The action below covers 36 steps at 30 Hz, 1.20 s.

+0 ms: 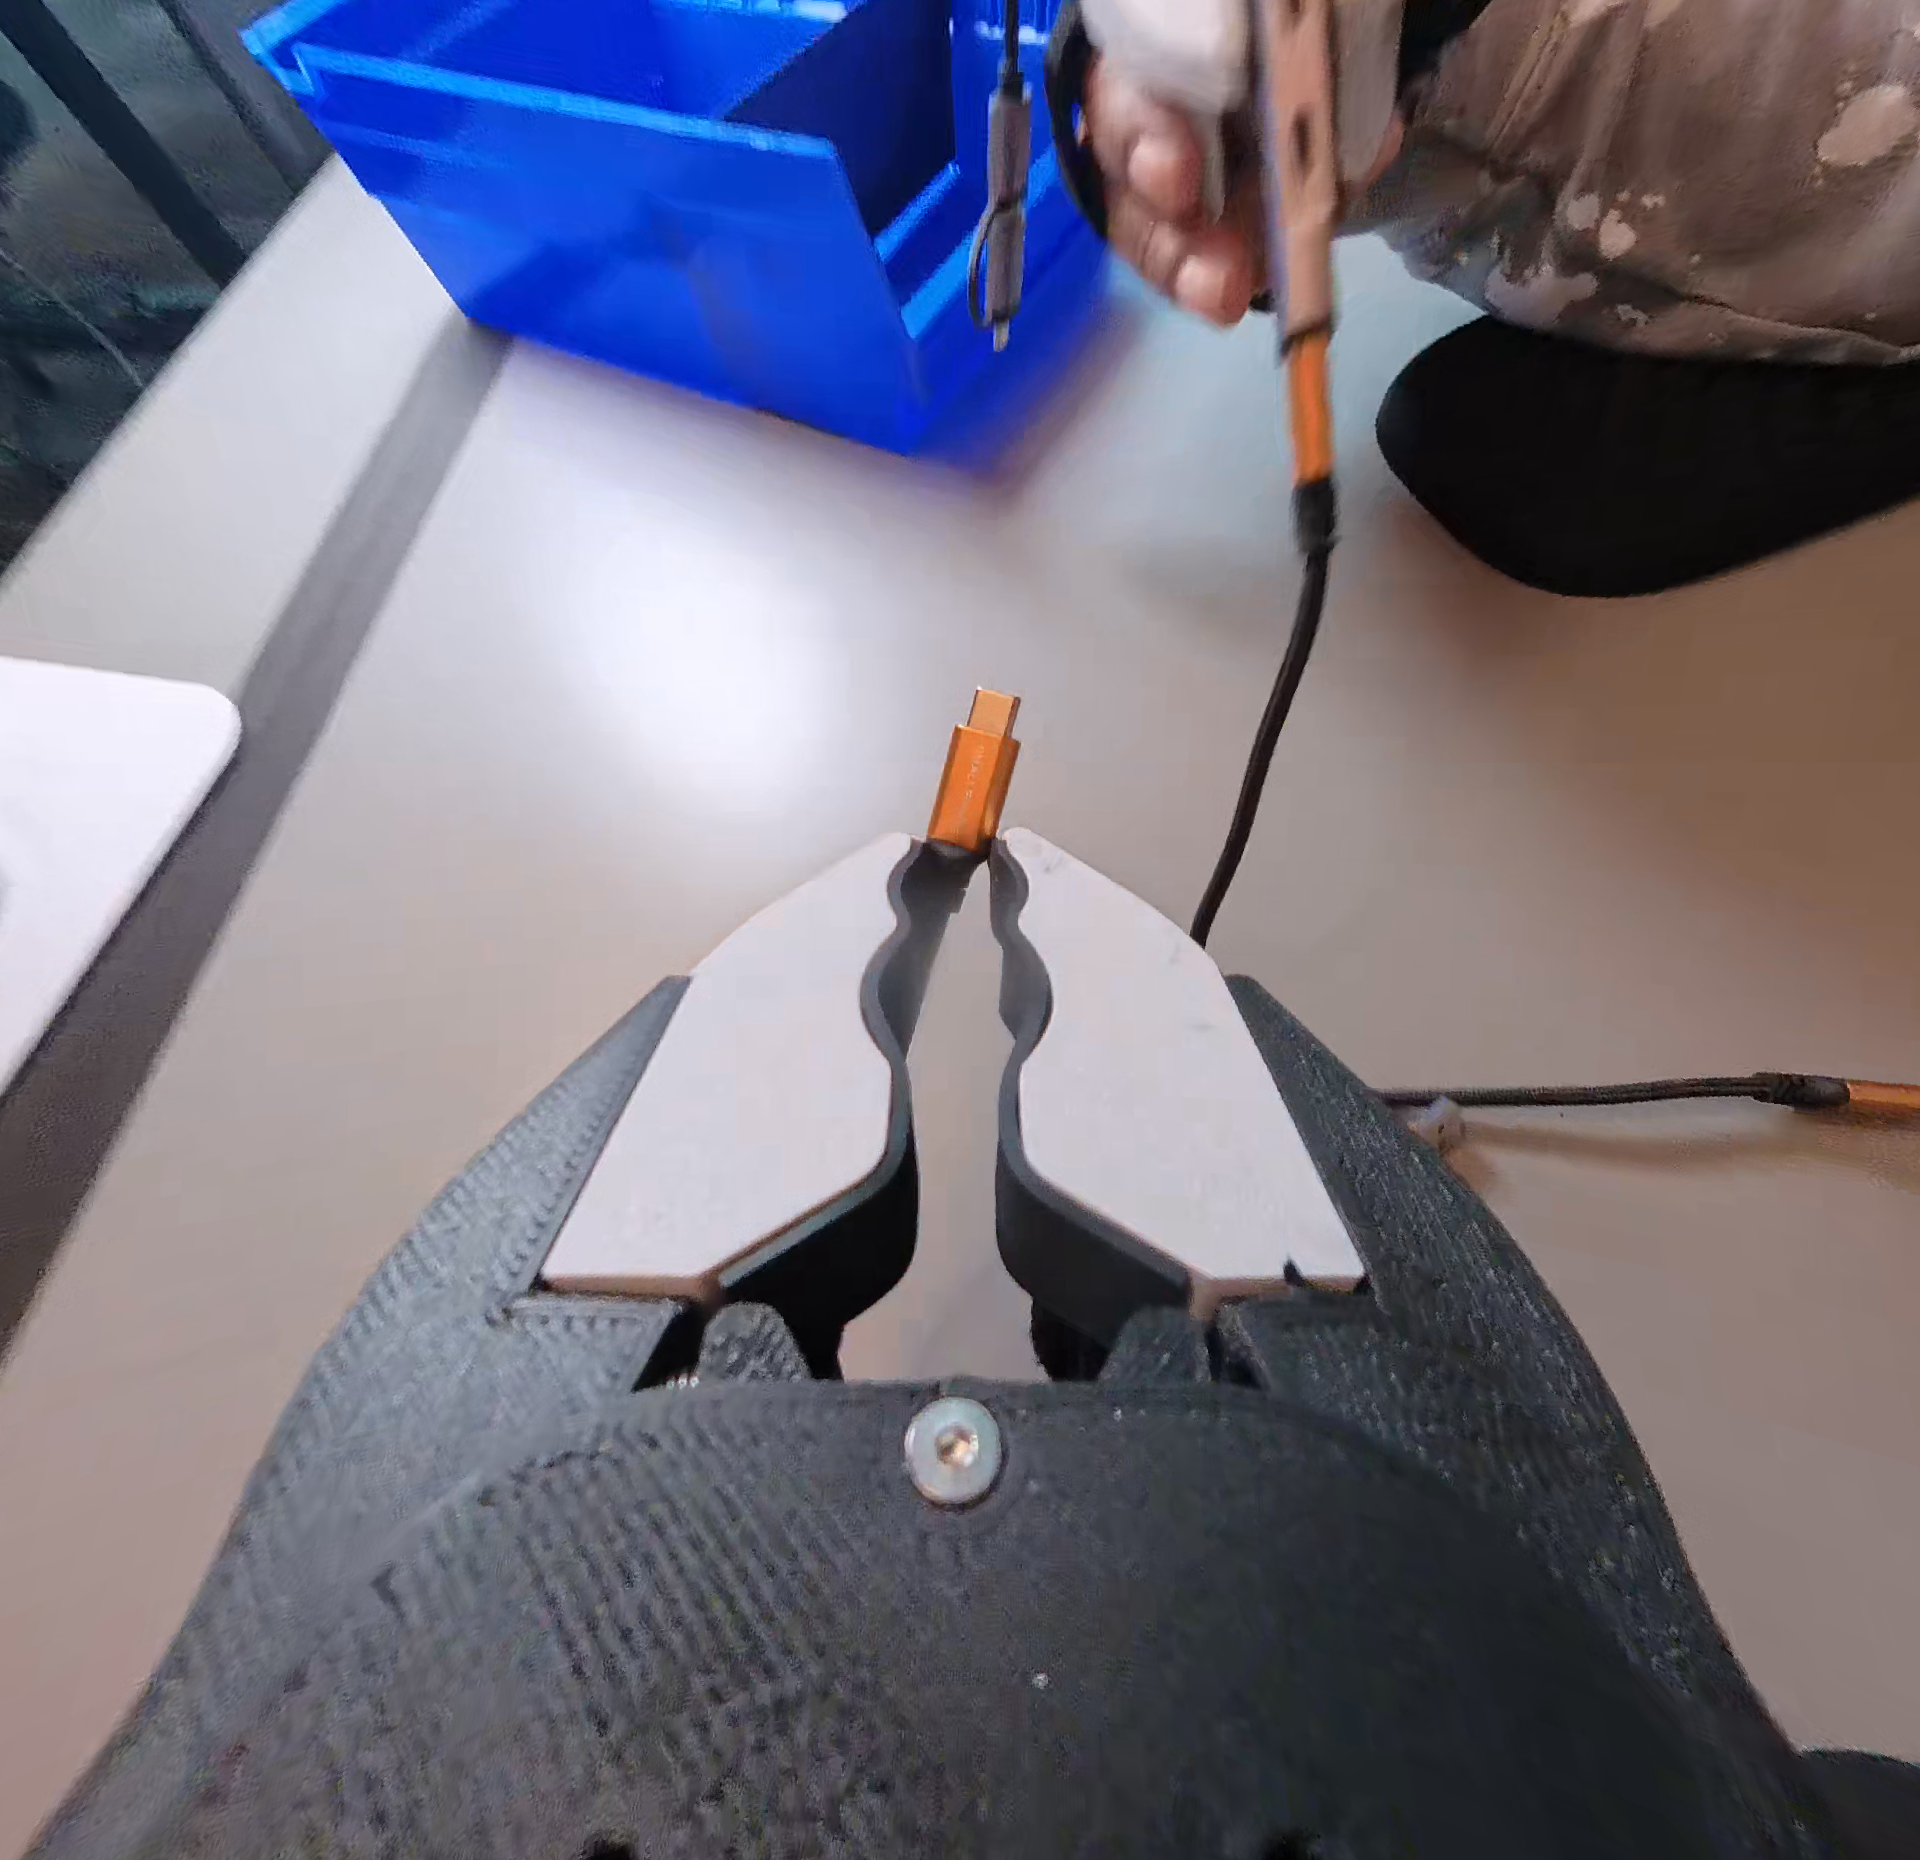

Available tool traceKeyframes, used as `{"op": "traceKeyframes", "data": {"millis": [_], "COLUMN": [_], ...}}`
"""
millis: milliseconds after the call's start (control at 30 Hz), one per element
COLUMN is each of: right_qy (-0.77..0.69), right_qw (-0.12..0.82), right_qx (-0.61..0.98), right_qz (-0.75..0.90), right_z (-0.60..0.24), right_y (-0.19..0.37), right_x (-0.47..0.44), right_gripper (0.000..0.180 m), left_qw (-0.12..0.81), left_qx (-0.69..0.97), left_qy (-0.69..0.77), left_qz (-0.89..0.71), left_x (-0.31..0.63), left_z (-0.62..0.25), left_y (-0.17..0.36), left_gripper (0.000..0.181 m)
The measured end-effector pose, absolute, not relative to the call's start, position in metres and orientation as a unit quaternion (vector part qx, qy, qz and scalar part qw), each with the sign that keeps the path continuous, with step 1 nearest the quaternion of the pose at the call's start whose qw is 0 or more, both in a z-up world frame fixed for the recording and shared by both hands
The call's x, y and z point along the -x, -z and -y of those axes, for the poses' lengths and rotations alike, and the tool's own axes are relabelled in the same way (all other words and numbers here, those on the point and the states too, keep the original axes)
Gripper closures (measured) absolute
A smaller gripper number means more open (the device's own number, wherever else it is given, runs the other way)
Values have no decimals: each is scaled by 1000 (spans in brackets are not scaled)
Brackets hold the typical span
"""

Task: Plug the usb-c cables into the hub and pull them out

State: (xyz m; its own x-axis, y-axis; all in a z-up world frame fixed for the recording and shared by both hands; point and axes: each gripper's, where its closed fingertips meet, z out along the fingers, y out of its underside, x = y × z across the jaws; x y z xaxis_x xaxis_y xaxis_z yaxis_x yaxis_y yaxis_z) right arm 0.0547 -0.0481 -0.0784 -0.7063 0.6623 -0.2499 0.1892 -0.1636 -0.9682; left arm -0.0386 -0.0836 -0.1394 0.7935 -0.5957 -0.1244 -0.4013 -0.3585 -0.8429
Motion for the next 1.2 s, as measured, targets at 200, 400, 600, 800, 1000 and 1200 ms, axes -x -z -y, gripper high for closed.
{"op": "traceKeyframes", "data": {"millis": [200,400,600,800,1000,1200], "right_qy": [-631,-620,-626,-626,-629,-630], "right_qw": [159,139,126,120,117,117], "right_qx": [376,369,364,367,371,372], "right_qz": [660,678,678,678,673,671], "right_z": [63,74,74,72,69,67], "right_y": [100,108,109,113,114,115], "right_x": [-42,-43,-47,-47,-46,-47], "right_gripper": [171,171,171,171,171,171], "left_qw": [494,420,389,363,306,241], "left_qx": [804,848,859,864,873,877], "left_qy": [74,104,117,100,114,156], "left_qz": [-321,-306,-313,-333,-362,-386], "left_x": [17,20,25,34,44,46], "left_z": [90,91,88,91,95,101], "left_y": [129,184,208,222,226,233], "left_gripper": [169,169,169,169,159,155]}}
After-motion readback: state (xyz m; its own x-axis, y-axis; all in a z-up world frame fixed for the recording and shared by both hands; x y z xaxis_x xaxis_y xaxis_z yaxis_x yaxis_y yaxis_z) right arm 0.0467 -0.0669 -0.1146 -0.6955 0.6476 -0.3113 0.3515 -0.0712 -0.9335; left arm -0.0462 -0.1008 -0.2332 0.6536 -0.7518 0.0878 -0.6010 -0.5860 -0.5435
